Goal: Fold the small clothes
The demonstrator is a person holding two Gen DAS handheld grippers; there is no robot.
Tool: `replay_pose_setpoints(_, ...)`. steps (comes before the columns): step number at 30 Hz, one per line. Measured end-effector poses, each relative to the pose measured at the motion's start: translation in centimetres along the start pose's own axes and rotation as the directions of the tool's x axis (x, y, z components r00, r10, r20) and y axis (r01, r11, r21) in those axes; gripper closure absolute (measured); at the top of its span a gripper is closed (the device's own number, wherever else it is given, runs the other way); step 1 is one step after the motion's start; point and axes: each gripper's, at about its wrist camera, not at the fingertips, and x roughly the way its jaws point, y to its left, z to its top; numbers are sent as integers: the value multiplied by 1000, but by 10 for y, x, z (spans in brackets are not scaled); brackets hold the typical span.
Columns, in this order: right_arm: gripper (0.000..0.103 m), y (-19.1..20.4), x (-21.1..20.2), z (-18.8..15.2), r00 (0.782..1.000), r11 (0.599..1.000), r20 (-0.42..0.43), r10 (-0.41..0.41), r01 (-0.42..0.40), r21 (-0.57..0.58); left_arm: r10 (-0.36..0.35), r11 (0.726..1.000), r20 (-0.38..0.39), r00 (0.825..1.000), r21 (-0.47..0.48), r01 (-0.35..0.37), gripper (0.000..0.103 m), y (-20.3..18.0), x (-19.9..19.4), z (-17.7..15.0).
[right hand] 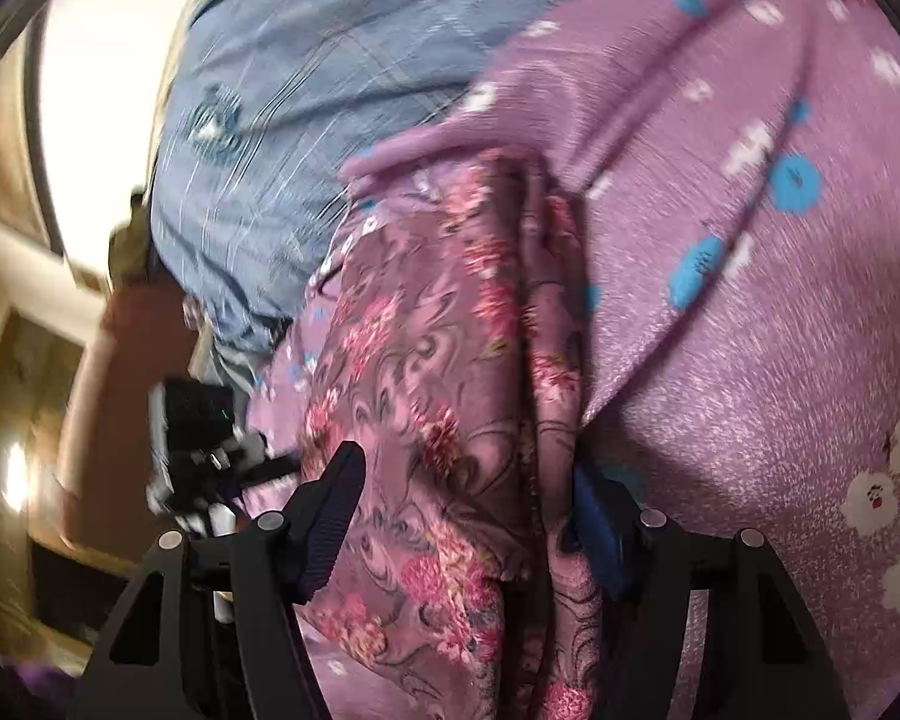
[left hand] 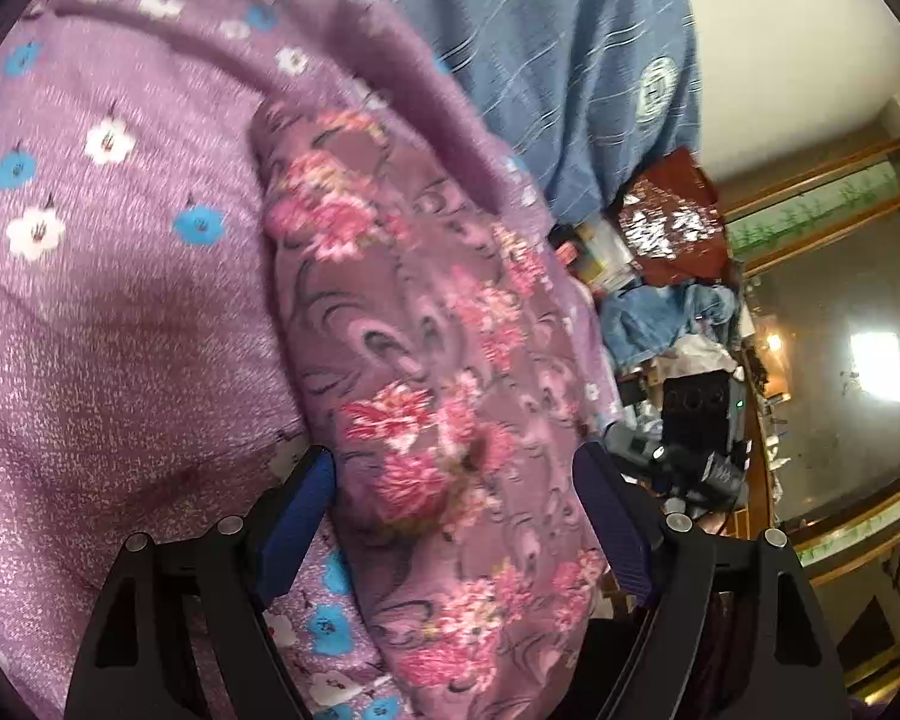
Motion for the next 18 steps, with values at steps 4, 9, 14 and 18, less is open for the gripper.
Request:
replay_pose_setpoints(4, 44, -5, -1, -1, 1000, 1000, 3, 7, -7, 26, -1, 1000, 14, 1000, -6, 1, 23, 6, 1, -3)
replay_pose_setpoints(9, 51, 10, -10, -7, 999, 999, 47, 10, -8, -52, 51, 998, -5, 999, -41, -51, 24, 16, 10, -7)
replay_pose_setpoints(14, 49, 10, 10, -3, 999, 999, 28, -32, 34, -40, 57, 998, 9, 998, -4, -57, 25, 3, 14, -12)
replay_pose_setpoints(18, 49, 14, 19, 0, 998, 998, 47, -52, 54, -43, 39, 999, 36, 999, 2, -39, 33, -3, 11, -14)
